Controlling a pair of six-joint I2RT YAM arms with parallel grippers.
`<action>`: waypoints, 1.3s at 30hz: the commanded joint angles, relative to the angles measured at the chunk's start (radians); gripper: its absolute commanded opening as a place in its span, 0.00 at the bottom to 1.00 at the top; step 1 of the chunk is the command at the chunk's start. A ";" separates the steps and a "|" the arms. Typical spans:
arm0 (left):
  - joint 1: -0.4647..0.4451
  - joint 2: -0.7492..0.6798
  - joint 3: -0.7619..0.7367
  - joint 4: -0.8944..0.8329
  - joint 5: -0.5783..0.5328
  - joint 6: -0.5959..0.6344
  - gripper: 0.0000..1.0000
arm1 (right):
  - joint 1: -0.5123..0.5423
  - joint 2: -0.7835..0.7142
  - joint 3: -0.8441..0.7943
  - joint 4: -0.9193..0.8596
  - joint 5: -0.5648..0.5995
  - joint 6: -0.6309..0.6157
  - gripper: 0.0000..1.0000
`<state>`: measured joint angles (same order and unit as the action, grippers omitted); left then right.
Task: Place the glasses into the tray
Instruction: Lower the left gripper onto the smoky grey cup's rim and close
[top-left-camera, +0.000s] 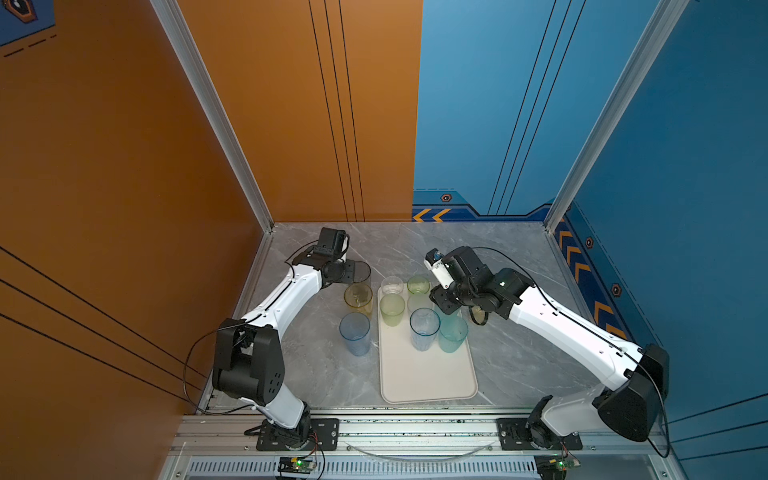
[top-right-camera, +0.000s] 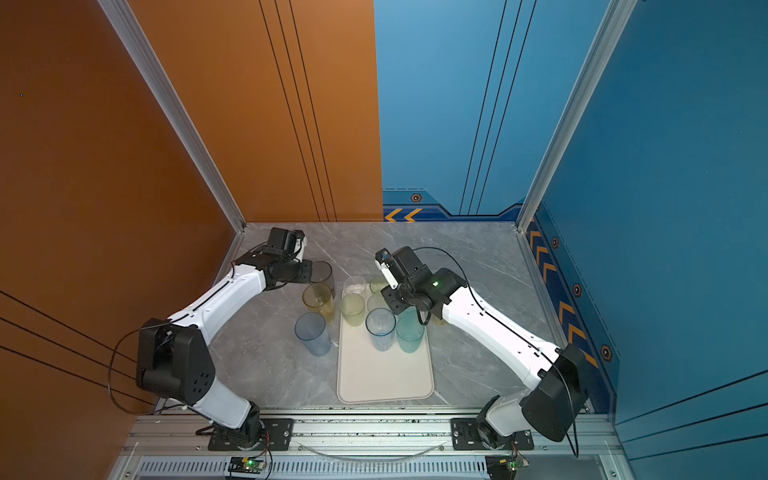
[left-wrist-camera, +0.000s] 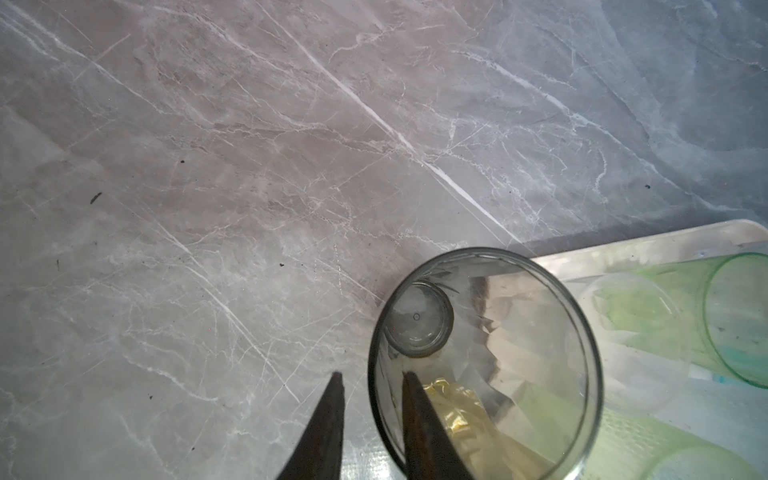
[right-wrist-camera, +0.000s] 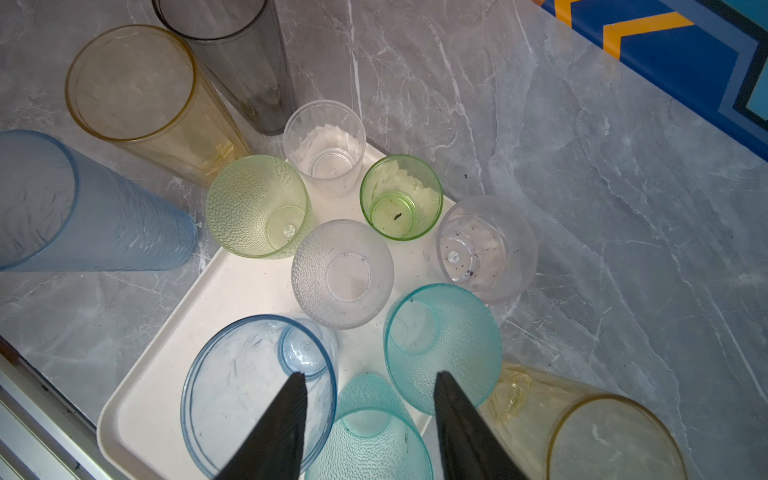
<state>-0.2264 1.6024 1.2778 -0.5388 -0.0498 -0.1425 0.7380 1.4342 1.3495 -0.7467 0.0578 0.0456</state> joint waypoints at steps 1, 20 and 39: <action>0.013 0.018 0.038 -0.001 0.022 0.020 0.26 | -0.008 -0.012 -0.015 0.010 0.021 0.016 0.49; 0.015 0.060 0.054 -0.004 0.044 0.030 0.23 | -0.012 0.012 -0.013 0.009 0.017 0.018 0.49; 0.016 0.107 0.090 -0.035 0.003 0.055 0.11 | -0.014 0.032 -0.013 0.009 0.016 0.018 0.49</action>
<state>-0.2214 1.6863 1.3380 -0.5434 -0.0242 -0.1081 0.7307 1.4525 1.3468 -0.7471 0.0574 0.0525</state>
